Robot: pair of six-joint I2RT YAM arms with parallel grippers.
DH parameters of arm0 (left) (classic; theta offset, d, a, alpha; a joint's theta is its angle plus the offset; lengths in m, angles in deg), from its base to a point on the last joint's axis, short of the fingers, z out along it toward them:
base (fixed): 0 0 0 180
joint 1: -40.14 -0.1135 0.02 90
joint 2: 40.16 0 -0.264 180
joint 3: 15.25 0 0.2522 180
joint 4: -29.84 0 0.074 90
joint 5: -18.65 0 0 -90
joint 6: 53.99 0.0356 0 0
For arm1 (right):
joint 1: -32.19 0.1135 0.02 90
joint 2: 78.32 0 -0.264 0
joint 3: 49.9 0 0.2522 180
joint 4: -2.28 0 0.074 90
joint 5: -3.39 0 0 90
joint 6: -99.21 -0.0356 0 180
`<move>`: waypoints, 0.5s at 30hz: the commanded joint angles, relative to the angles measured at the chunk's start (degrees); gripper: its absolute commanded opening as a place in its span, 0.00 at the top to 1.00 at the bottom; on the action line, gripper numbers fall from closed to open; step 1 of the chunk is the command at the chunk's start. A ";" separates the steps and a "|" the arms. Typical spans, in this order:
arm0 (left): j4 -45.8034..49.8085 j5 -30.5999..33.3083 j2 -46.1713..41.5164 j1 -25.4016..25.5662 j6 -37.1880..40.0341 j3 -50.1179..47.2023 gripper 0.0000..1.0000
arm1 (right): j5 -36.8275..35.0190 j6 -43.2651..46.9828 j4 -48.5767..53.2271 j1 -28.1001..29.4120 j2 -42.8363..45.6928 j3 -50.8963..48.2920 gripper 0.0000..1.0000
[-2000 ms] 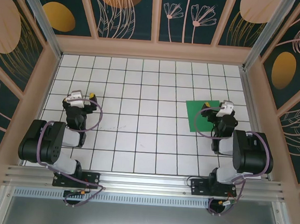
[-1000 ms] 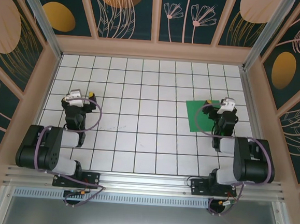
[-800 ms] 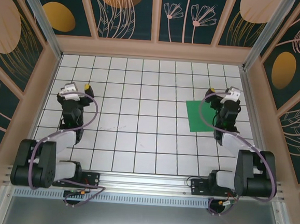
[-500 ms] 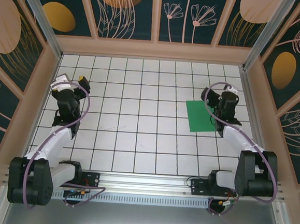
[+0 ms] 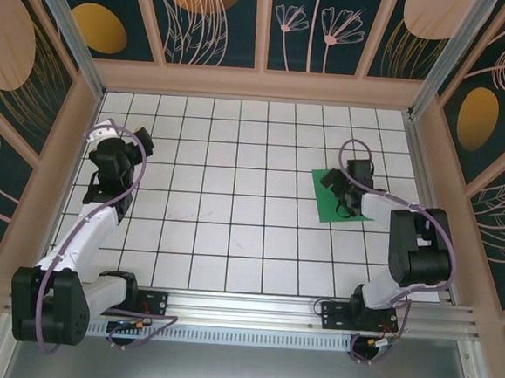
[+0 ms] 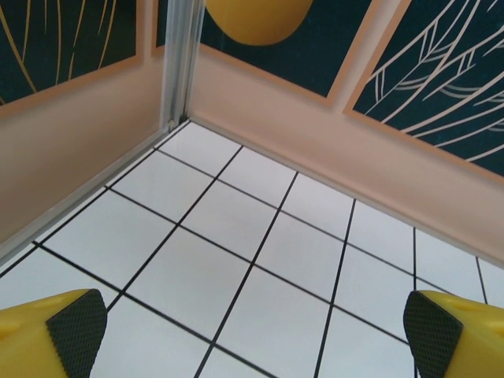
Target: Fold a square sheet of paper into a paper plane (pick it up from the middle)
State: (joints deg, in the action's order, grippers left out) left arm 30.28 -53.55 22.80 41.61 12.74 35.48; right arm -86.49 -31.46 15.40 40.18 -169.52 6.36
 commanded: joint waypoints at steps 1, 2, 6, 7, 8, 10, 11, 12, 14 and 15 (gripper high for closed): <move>1.61 -0.69 -0.24 -0.33 -0.01 0.69 0.01 | 1.30 -3.18 0.97 0.83 -3.10 2.40 0.02; 1.38 -0.46 -0.44 -0.35 -0.09 0.37 0.01 | 1.20 -3.19 1.07 1.14 -3.91 2.90 0.02; 0.50 0.04 -1.49 -0.33 -0.79 -0.58 0.02 | 1.68 -3.98 0.89 2.87 -6.32 3.61 0.02; 0.42 -0.03 -1.76 -0.33 -1.09 -0.71 0.01 | 1.88 -4.25 0.90 3.61 -7.05 3.75 0.02; 0.33 -0.15 -1.91 -0.31 -1.24 -0.84 0.02 | 2.24 -4.49 0.82 4.40 -7.84 3.97 0.02; 0.27 -0.55 -2.05 -0.33 -1.52 -0.93 0.01 | 3.44 -5.20 0.69 6.50 -9.53 4.60 0.03; 0.16 -0.94 -2.05 -0.33 -1.60 -0.89 0.02 | 4.02 -5.56 0.62 7.97 -10.59 5.05 0.03; 0.21 -1.26 -2.05 -0.34 -1.69 -0.88 0.01 | 4.46 -5.73 0.61 9.36 -11.45 5.60 0.03; 0.57 -2.17 -1.80 -0.33 -2.03 -0.67 0.02 | 5.87 -5.68 0.39 13.09 -13.96 7.39 0.03; 0.75 -2.65 -1.71 -0.33 -2.05 -0.52 0.01 | 6.79 -5.06 -0.12 14.77 -14.89 8.16 0.03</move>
State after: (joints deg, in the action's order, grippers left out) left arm 30.85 -54.51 21.68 41.64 11.69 35.22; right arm -87.14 -34.23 11.72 49.58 -178.92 14.79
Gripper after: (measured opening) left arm 0.985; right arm 0.969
